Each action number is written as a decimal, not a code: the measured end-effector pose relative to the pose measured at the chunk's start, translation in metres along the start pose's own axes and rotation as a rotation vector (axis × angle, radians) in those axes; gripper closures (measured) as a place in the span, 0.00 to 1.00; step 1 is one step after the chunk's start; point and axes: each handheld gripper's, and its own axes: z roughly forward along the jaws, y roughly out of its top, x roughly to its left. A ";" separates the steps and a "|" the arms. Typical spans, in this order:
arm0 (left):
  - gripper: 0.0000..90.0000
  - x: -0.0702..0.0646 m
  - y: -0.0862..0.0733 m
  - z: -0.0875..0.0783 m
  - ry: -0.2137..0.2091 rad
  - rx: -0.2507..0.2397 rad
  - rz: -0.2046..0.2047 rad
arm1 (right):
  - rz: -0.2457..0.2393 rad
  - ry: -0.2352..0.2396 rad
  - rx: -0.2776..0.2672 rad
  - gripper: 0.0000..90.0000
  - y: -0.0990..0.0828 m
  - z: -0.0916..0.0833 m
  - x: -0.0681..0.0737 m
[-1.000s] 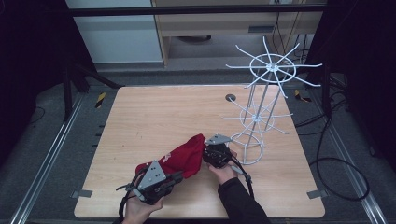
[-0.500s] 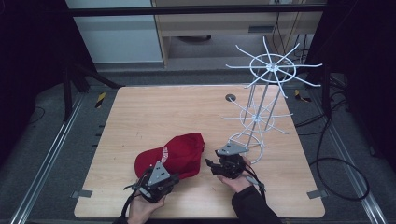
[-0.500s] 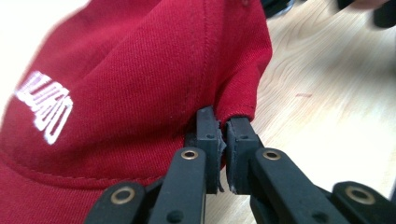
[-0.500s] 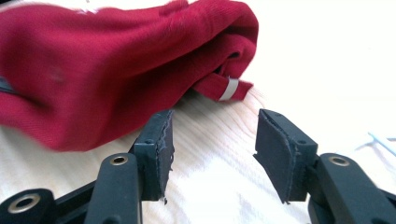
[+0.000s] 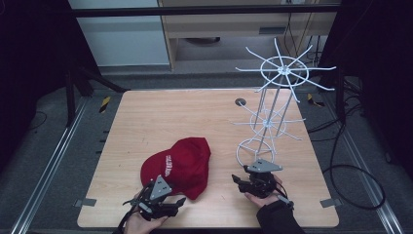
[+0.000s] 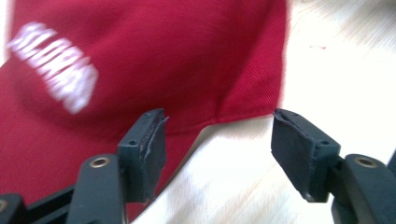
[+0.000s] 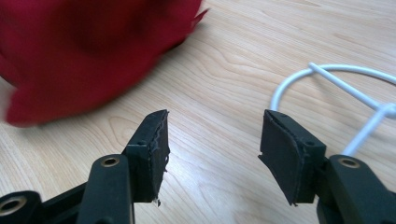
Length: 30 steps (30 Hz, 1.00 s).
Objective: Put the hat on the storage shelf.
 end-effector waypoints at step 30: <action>0.39 -0.006 0.094 0.041 0.052 -0.163 -0.041 | 0.129 -0.145 -0.055 0.38 -0.031 -0.052 -0.047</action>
